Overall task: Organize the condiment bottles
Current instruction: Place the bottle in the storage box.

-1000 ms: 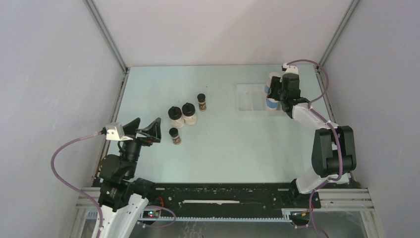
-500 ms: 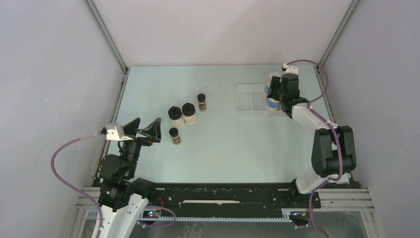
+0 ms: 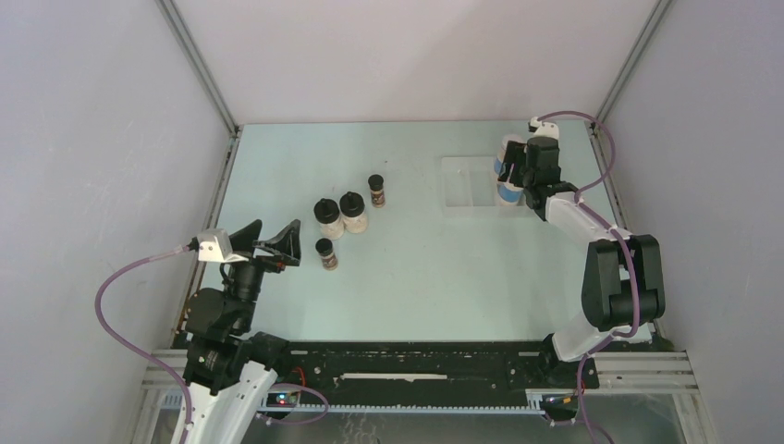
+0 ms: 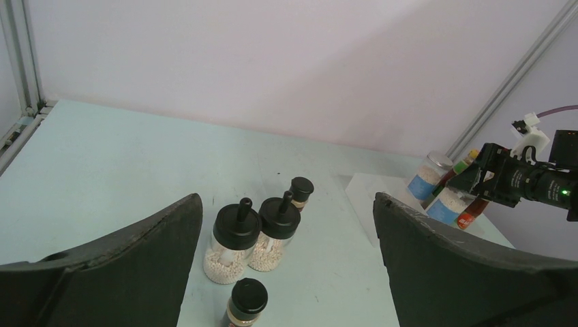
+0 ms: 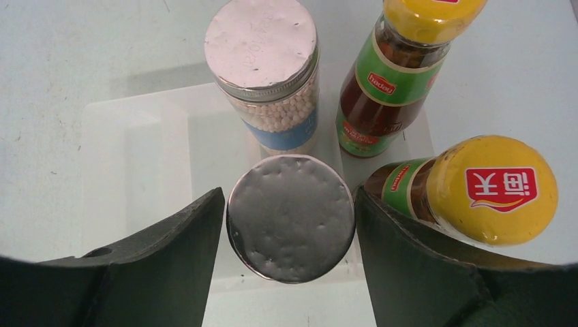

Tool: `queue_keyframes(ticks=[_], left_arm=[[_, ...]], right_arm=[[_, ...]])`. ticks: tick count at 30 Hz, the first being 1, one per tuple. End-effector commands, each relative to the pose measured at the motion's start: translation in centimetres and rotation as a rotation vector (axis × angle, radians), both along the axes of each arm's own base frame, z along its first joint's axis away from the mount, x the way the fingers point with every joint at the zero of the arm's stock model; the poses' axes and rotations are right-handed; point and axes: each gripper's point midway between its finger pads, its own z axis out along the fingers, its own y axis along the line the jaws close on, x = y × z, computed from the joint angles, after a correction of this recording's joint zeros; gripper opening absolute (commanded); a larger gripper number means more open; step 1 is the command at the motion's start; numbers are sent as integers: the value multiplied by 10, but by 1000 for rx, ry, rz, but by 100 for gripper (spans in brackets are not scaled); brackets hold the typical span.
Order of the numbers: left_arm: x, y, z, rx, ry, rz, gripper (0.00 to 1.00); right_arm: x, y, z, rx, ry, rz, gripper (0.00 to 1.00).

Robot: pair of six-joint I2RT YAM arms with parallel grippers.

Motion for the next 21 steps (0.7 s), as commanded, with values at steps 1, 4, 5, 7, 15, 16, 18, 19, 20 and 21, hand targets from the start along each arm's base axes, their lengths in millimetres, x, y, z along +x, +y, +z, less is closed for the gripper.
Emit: queue_keyframes(ticks=[1,4,5,7,15,16,18,19,20,21], left_arm=[[2,-3,1,1,-6,-14,100],[2,-4,1,0,-4,-15,100],[2,-4,1,1,-4,-16,100],[2,-4,1,-1,-4,-17,100],[1,-4,2,-3,-7,-20,100],[1,-4,2,-5,-7,-19,100],[1,-5,2,-5,-7,-21,100],[1,-4,2,-5,-8,-21,100],[1,-4,2,-6,-8,-21,100],[1,-4,2,-5,-8,-21,100]], right_arm=[[8,1,15,16,-58,-18,78],[8,1,17,16,-63,-17,79],[9,1,18,14,-67,-16,79],[9,1,20,14,-73,-15,79],[8,-1,39,0,-120,-19,80],[9,-2,42,-1,-128,-19,80],[8,-2,49,-2,-146,-21,80],[7,-2,54,-2,-158,-21,80],[7,-1,59,-3,-172,-20,80],[7,-1,64,-5,-181,-23,80]])
